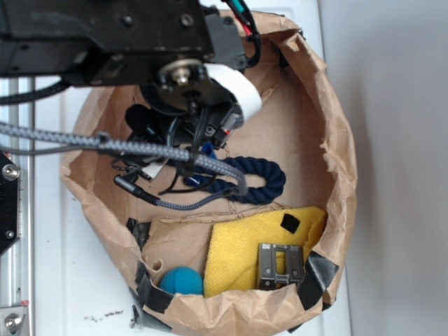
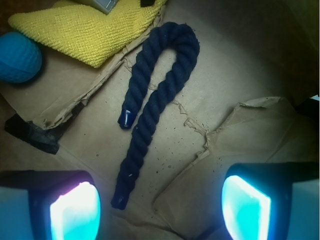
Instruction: Grab the blue rope.
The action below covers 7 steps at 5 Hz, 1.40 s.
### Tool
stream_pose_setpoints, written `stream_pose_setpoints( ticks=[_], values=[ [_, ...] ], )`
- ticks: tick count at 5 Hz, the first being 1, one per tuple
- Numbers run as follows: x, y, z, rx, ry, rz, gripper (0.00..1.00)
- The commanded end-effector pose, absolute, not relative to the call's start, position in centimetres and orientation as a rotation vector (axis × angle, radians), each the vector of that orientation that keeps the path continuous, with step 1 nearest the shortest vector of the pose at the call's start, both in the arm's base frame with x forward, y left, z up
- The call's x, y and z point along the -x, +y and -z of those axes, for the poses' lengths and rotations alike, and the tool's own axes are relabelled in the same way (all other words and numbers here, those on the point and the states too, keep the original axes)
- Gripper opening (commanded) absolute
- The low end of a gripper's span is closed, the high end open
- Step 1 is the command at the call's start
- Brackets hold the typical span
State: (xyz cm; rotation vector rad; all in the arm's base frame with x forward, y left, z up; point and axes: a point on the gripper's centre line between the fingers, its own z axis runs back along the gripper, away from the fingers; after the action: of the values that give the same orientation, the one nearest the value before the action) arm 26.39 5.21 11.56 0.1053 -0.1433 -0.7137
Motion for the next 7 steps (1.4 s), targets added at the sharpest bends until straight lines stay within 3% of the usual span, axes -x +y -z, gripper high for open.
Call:
stream_pose_setpoints(
  ticks=[1,2,4,6,7],
  values=[
    [-26.9,3.5,-12.9,-0.129,-0.177,0.733,1.0],
    [-26.9,3.5,-12.9,-0.129,-0.177,0.733,1.0],
    [-27.9,3.1,-7.7,-0.143,-0.158,0.747,1.0],
    [-27.3,2.8,-4.4,-0.131,-0.157,0.853,1.0],
    [-27.4,2.8,-3.9,-0.16,-0.171,0.842,0.41]
  ],
)
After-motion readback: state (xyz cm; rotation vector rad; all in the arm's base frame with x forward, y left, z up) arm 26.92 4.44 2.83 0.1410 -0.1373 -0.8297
